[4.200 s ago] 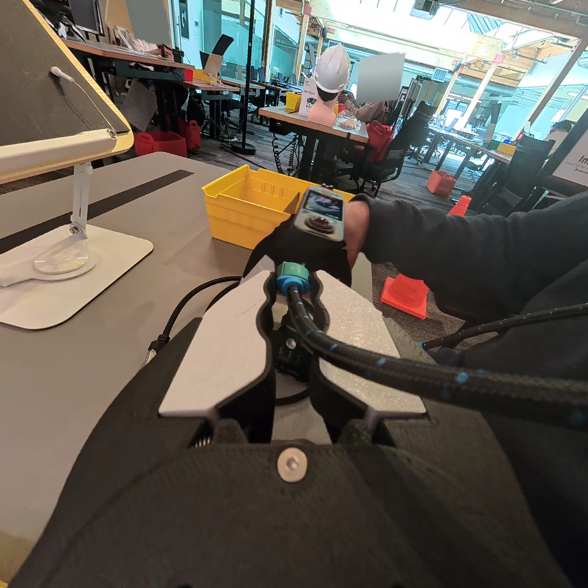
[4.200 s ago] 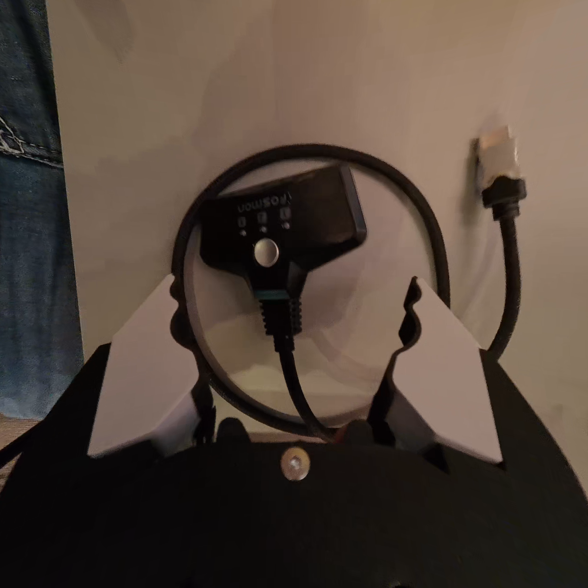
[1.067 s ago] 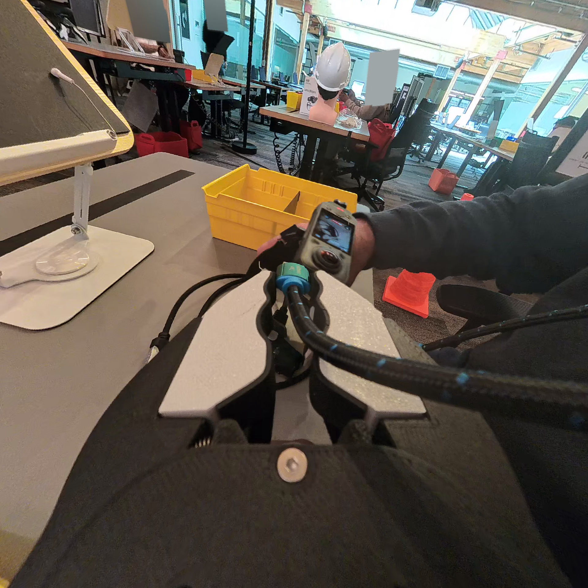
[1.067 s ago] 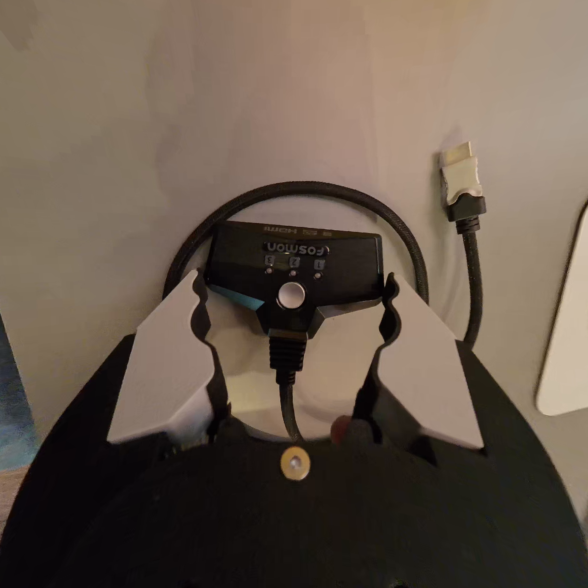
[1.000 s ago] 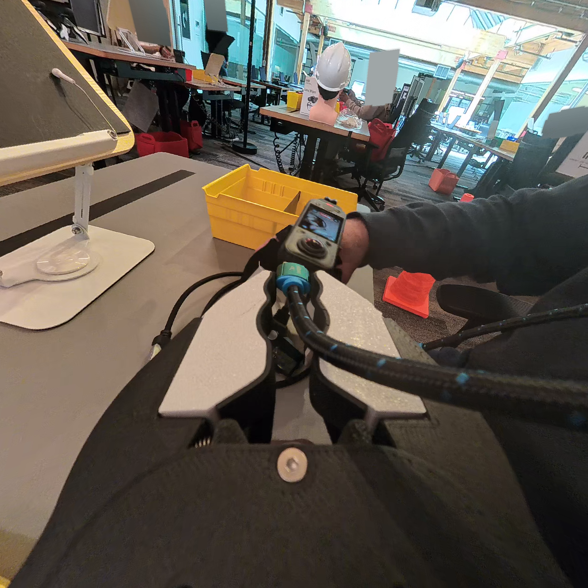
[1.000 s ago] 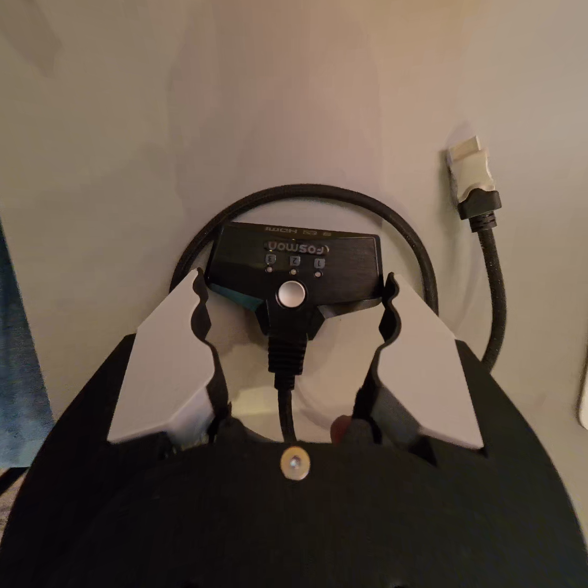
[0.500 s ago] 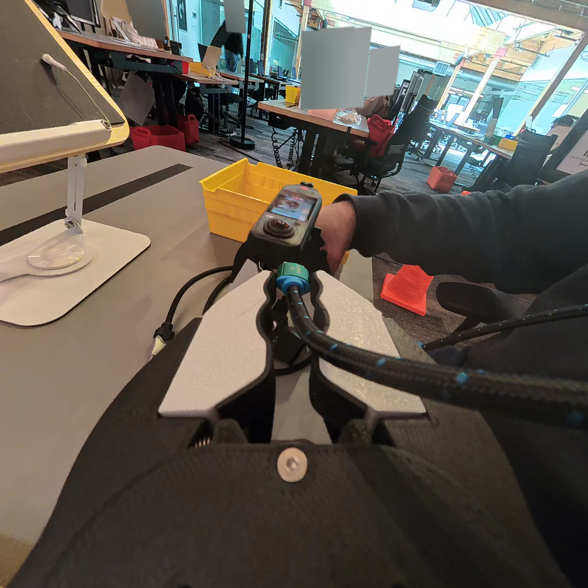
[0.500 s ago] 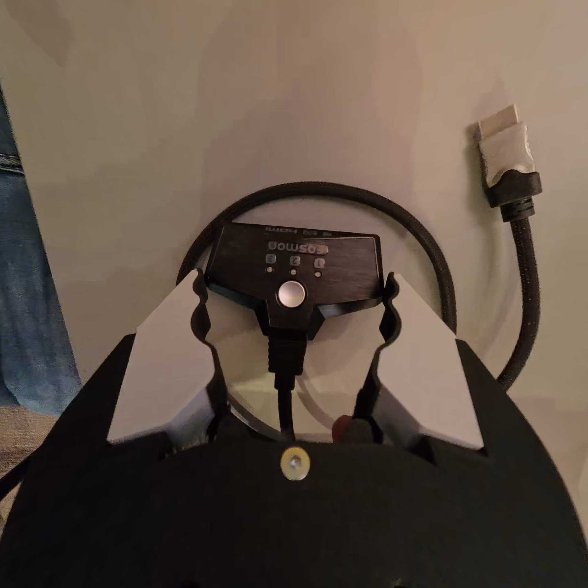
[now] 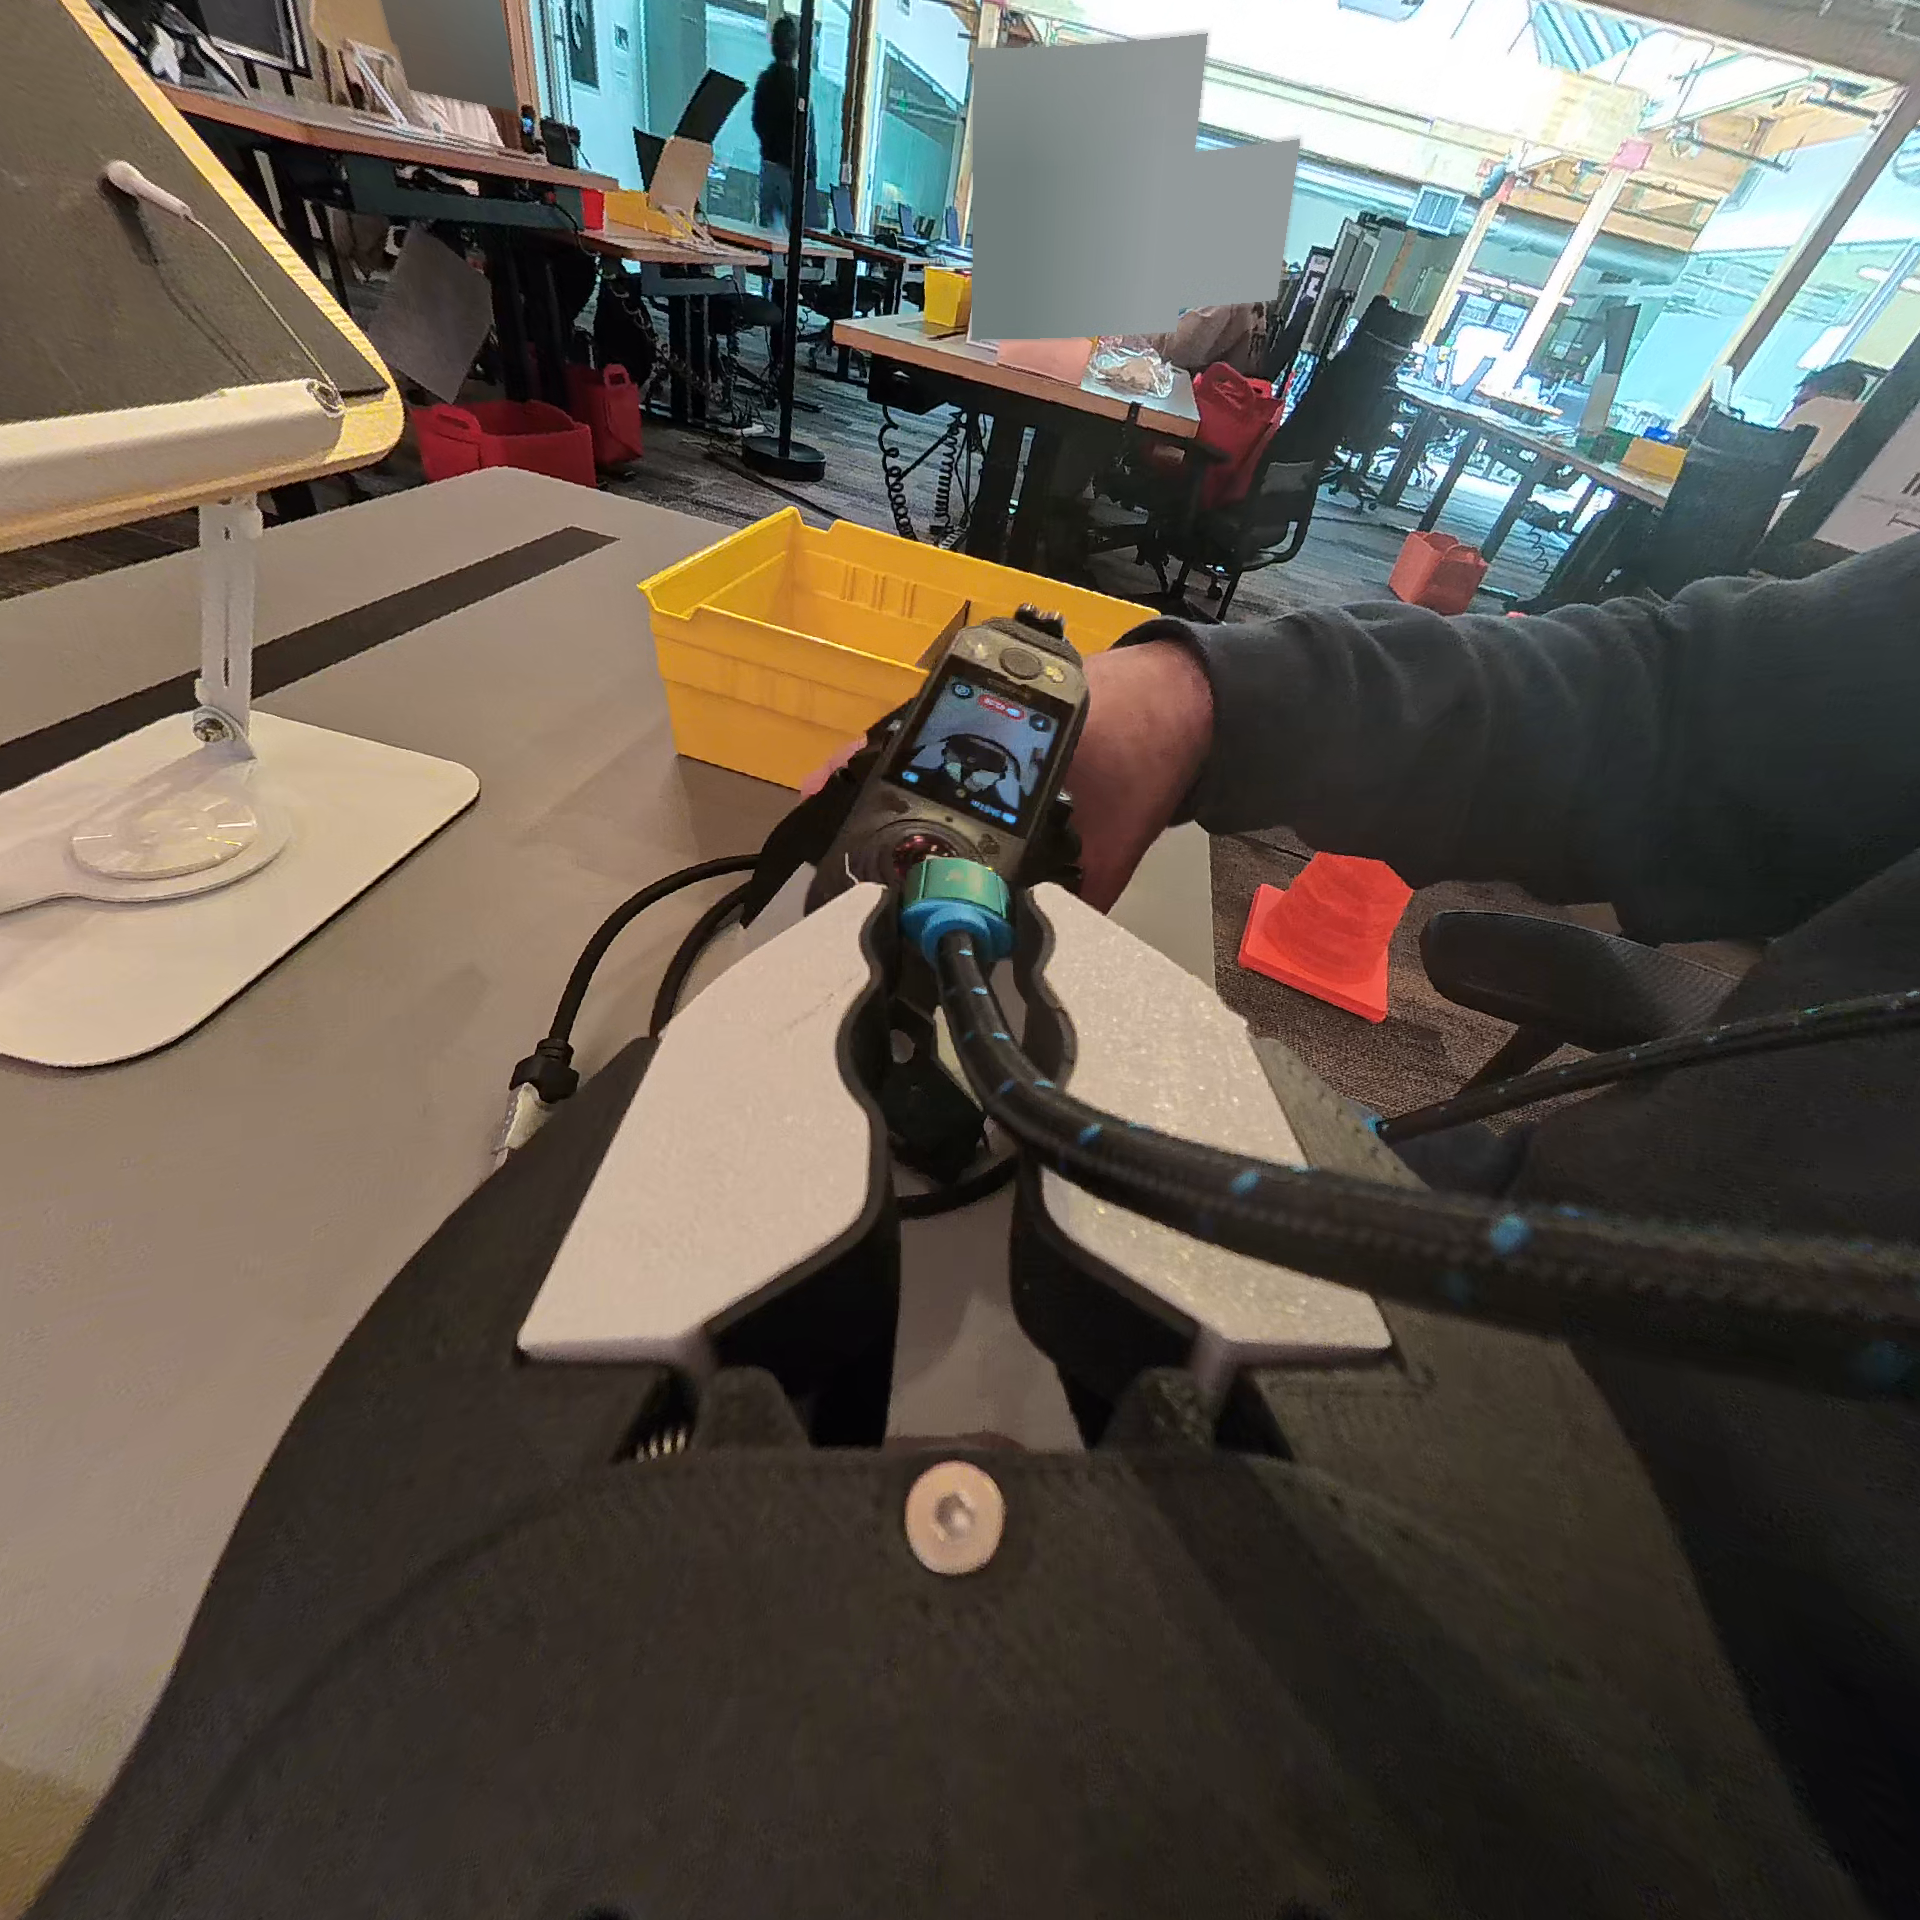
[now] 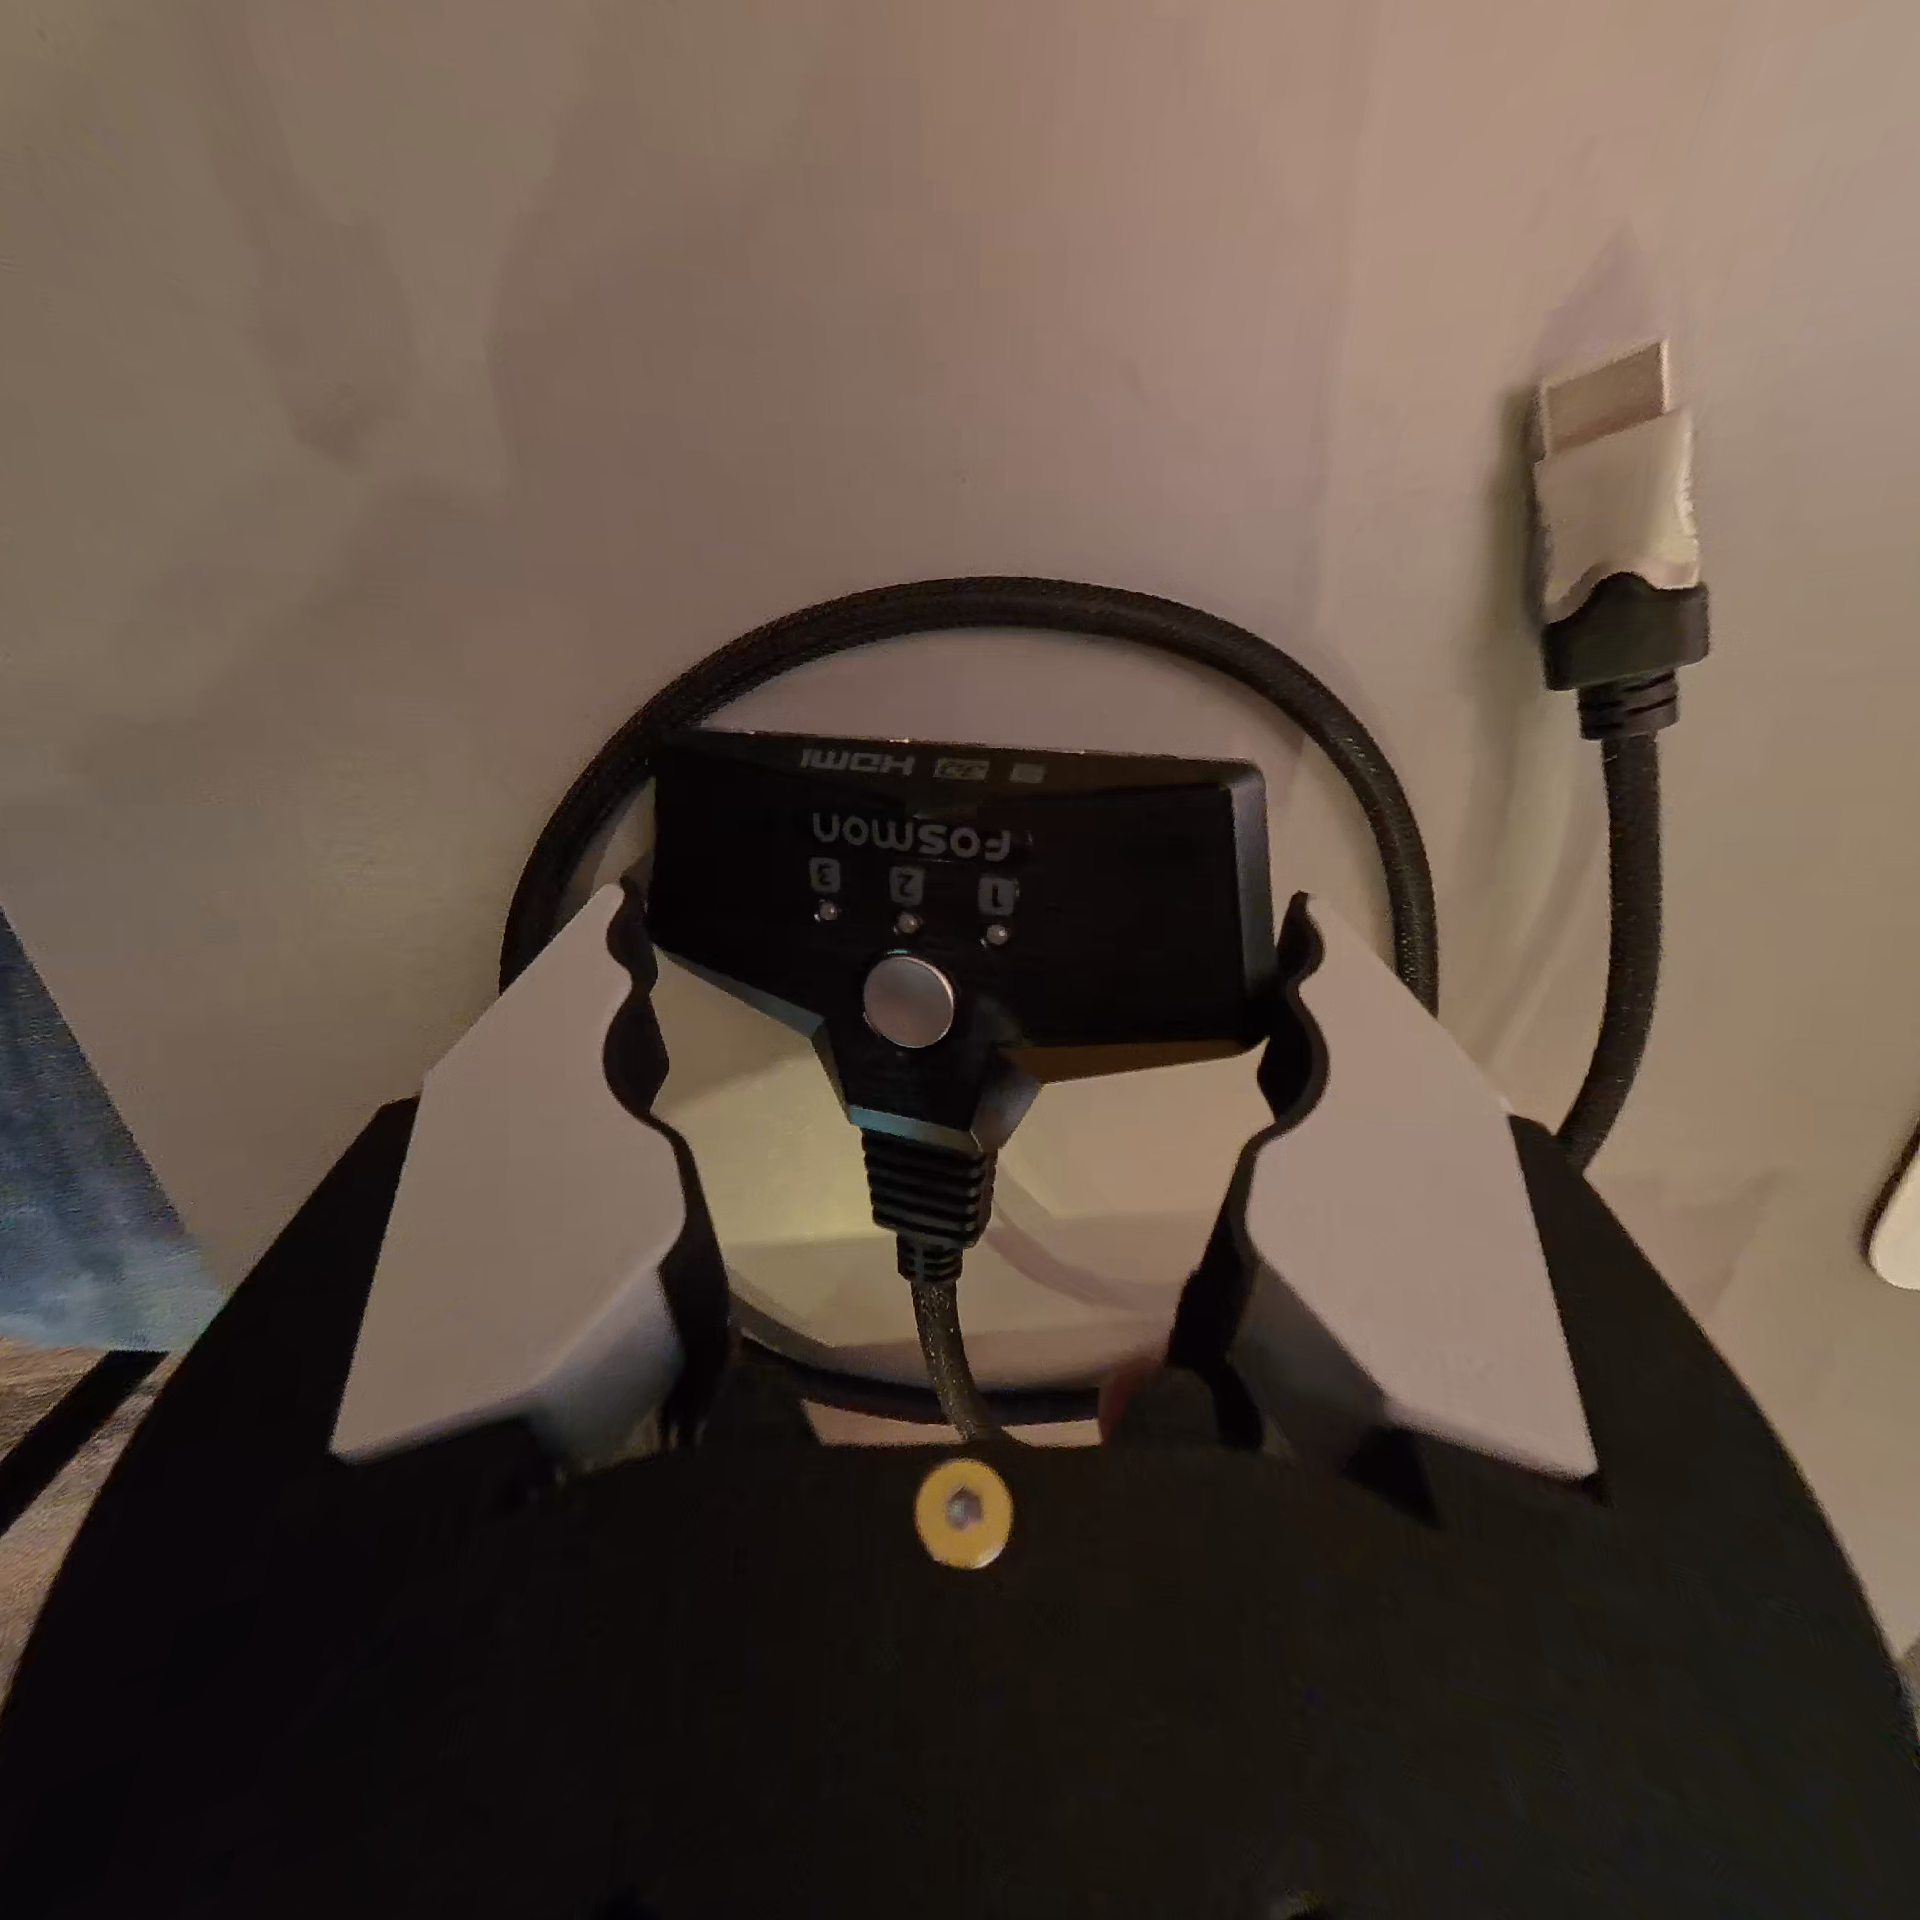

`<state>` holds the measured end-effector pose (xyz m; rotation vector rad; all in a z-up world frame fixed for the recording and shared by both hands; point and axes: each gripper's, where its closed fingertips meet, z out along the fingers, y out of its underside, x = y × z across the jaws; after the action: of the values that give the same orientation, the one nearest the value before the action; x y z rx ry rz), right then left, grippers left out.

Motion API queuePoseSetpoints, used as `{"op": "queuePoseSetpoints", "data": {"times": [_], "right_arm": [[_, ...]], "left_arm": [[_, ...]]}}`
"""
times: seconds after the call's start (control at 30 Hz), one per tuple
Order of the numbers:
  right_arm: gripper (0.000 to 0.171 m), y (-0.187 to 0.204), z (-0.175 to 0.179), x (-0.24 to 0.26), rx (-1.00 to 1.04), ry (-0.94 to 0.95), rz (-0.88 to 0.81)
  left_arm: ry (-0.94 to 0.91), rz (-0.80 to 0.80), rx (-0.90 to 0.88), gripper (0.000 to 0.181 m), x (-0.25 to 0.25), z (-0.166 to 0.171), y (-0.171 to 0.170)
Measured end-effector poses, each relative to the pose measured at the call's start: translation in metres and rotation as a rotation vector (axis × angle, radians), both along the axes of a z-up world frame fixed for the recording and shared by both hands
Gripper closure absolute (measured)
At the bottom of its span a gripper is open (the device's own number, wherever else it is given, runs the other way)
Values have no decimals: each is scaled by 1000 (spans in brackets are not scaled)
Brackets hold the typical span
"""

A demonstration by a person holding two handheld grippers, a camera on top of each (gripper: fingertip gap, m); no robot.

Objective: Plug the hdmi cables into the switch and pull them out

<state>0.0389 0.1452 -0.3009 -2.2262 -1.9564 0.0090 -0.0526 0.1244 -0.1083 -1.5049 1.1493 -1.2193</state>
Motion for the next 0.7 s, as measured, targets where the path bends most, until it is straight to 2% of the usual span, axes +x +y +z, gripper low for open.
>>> {"op": "queuePoseSetpoints", "data": {"times": [0.17,0.33,0.7], "right_arm": [[59,2,5,-4,77,1,90],[60,-3,11,-8,20,139,41],[60,-17,77,-23,-184,450,57]], "left_arm": [[-3,0,-2,161,0,0,0],[-2,4,1,161,-1,1,1],[15,15,19,161,2,-2,2]]}}
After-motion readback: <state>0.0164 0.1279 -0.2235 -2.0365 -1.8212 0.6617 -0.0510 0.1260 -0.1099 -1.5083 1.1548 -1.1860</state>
